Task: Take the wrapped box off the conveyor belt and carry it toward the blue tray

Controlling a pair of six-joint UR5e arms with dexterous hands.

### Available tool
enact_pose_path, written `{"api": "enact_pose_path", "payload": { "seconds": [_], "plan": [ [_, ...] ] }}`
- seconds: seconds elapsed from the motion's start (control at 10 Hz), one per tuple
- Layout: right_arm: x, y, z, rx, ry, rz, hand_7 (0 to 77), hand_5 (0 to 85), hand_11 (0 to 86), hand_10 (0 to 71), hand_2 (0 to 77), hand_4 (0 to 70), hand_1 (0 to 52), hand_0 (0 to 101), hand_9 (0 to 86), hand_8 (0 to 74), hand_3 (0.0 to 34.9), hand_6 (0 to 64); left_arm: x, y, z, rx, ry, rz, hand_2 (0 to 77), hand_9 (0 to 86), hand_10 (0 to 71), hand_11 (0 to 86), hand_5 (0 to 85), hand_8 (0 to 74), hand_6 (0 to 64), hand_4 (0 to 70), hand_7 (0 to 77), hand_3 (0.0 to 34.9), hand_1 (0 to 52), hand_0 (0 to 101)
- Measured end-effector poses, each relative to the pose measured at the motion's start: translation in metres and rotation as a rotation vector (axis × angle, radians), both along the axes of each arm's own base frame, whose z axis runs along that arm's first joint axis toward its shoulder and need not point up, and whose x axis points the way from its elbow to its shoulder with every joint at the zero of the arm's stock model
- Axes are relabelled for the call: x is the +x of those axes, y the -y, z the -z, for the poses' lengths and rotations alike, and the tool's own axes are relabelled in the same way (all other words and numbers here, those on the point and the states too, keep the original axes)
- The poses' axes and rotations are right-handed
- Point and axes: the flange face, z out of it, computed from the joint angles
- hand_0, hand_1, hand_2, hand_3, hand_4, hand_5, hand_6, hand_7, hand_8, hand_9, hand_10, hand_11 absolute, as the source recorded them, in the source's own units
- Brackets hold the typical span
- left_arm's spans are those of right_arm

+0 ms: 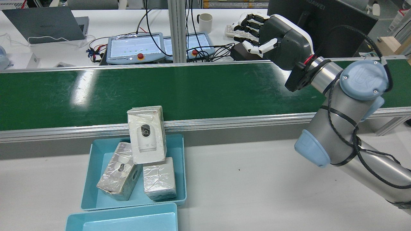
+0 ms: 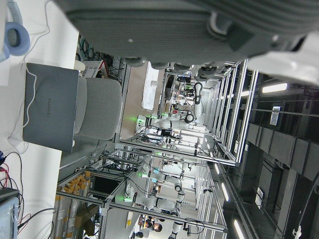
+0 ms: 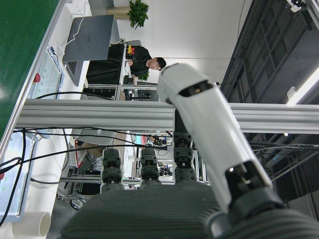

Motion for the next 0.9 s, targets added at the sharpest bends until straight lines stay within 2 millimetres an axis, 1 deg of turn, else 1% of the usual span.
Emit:
{"api": "enact_pose_path", "payload": {
  "seconds": [0.1, 0.2, 0.3, 0.4, 0.5, 0.6, 0.7, 0.8, 0.9],
  "plan": [
    [0.002, 0.01, -0.012, -0.009, 0.015, -0.003, 38.7, 46.9, 13.6, 7.6, 42.5, 24.0, 30.0, 61, 14.2, 6.5, 16.4, 15.8, 0.0, 0.0, 0.0, 0.0, 0.0, 0.0, 0.5, 0.0, 0.5, 0.0, 1.1, 0.0, 0.5, 0.0, 0.0, 0.0, 0.0, 0],
    [0.004, 0.016, -0.019, -0.014, 0.019, -0.002, 38.7, 45.3, 15.8, 9.3, 43.1, 25.1, 34.4, 65, 14.2, 6.5, 8.9, 15.8, 0.0, 0.0, 0.0, 0.0, 0.0, 0.0, 1.1, 0.0, 0.5, 0.0, 1.1, 0.0, 0.5, 0.0, 0.0, 0.0, 0.0, 0],
    [0.006, 0.019, -0.023, -0.014, 0.02, 0.001, 51.3, 53.5, 15.8, 9.3, 41.5, 32.2, 29.5, 62, 17.5, 9.3, 3.4, 22.9, 0.0, 0.0, 0.0, 0.0, 0.0, 0.0, 1.1, 0.0, 0.0, 0.0, 1.1, 0.0, 0.0, 0.0, 0.5, 0.0, 0.0, 0],
    [0.007, 0.02, -0.025, -0.012, 0.02, 0.004, 51.3, 53.5, 15.8, 9.3, 41.5, 32.2, 29.5, 62, 17.5, 9.3, 3.4, 22.9, 0.0, 0.0, 0.0, 0.0, 0.0, 0.0, 0.5, 0.0, 0.5, 0.0, 1.1, 0.0, 0.5, 0.0, 0.0, 0.0, 0.0, 0],
    [0.002, 0.019, -0.027, -0.014, 0.019, 0.013, 46.4, 46.4, 8.7, 4.4, 42.5, 25.6, 28.9, 60, 9.8, 4.4, 7.4, 15.3, 0.0, 0.0, 0.0, 0.0, 0.0, 0.0, 0.5, 0.0, 0.5, 0.0, 1.1, 0.0, 0.5, 0.0, 0.0, 0.0, 0.0, 0],
    [-0.008, 0.019, -0.031, -0.018, 0.024, 0.029, 33.3, 42.5, 6.5, 2.7, 39.8, 22.9, 25.1, 57, 8.2, 2.2, 10.7, 10.9, 0.0, 0.0, 0.0, 0.0, 0.0, 0.0, 0.5, 0.0, 0.5, 0.0, 1.1, 0.0, 0.5, 0.0, 0.0, 0.0, 0.0, 0],
    [-0.02, 0.019, -0.038, -0.019, 0.034, 0.049, 30.5, 40.9, 2.7, 0.5, 32.2, 20.2, 21.8, 54, 7.6, 2.2, 13.5, 9.8, 0.0, 0.0, 0.0, 0.0, 0.0, 0.0, 0.5, 0.0, 0.5, 0.0, 1.1, 0.0, 0.5, 0.0, 0.0, 0.0, 0.0, 0],
    [-0.03, 0.018, -0.046, -0.021, 0.038, 0.065, 23.5, 38.2, 3.3, 0.5, 24.0, 15.8, 16.4, 50, 5.4, 0.5, 16.4, 6.0, 0.0, 0.0, 0.0, 0.0, 0.0, 0.0, 0.5, 0.0, 0.0, 0.0, 1.1, 0.0, 0.5, 0.0, 0.0, 0.0, 0.0, 0],
    [-0.035, 0.017, -0.053, -0.024, 0.038, 0.074, 19.6, 34.4, 2.7, 0.5, 10.9, 8.7, 15.8, 50, 4.4, 0.0, 16.7, 2.7, 0.0, 0.0, 0.0, 0.0, 0.0, 0.0, 0.5, 0.0, 0.0, 0.0, 1.1, 0.0, 0.5, 0.0, 0.0, 0.0, 0.0, 0]
  ]
}}
